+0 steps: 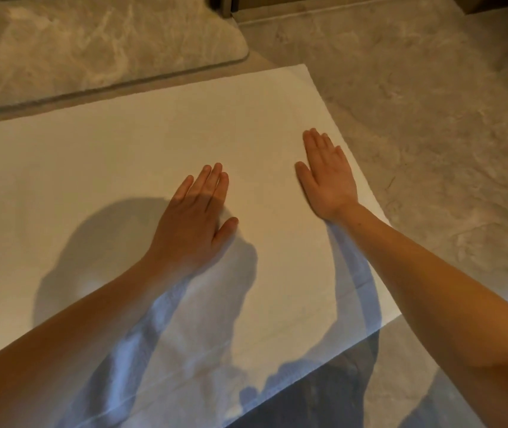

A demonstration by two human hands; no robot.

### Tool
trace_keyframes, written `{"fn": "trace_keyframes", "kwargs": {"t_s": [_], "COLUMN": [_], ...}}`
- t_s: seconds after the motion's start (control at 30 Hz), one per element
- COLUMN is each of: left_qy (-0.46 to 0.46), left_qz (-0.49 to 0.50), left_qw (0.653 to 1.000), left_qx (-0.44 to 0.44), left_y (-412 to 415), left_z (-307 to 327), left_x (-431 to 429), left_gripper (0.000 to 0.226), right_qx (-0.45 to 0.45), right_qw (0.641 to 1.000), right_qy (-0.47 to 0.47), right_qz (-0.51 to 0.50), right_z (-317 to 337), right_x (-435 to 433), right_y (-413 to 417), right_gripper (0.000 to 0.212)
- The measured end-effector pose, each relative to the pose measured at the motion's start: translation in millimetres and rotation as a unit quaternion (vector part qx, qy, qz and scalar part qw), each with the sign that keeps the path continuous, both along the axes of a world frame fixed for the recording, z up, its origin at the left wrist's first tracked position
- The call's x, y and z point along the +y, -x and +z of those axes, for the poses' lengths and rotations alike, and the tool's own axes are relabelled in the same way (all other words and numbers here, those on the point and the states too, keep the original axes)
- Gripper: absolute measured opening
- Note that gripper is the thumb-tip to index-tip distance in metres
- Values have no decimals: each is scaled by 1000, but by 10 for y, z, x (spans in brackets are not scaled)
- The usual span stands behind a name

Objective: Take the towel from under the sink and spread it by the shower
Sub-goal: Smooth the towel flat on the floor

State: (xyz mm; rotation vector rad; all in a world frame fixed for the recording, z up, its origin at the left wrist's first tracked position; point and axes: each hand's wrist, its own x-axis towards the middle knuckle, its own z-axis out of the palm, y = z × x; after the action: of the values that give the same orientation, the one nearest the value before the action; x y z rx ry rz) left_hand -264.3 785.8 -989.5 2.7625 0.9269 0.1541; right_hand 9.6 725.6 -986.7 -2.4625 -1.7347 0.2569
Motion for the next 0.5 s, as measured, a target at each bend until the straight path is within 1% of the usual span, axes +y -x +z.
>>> {"fn": "trace_keyframes", "kwargs": {"t_s": [0.07, 0.23, 0.33, 0.4, 0.5], "left_qy": [4, 11, 18, 24, 26], "left_qz": [0, 0, -2, 26, 102], "left_qw": [1000, 1000, 1000, 999, 993], "left_qx": [0, 8, 8, 15, 44], "left_y": [-22, -21, 114, 396, 1029], "left_z": [-14, 4, 18, 36, 75], "left_x": [8, 15, -27, -103, -225], "left_gripper": [71, 73, 72, 71, 69], "right_qx": [5, 0, -11, -15, -10], "right_qw": [1000, 1000, 1000, 1000, 1000], "right_qy": [5, 12, 11, 9, 9], "right_qz": [-20, -18, -15, -7, -8], "right_z": [5, 65, 45, 29, 67], "right_x": [-37, -26, -45, -43, -16], "right_y": [-63, -31, -61, -62, -61], "right_gripper": [63, 64, 64, 65, 68]}}
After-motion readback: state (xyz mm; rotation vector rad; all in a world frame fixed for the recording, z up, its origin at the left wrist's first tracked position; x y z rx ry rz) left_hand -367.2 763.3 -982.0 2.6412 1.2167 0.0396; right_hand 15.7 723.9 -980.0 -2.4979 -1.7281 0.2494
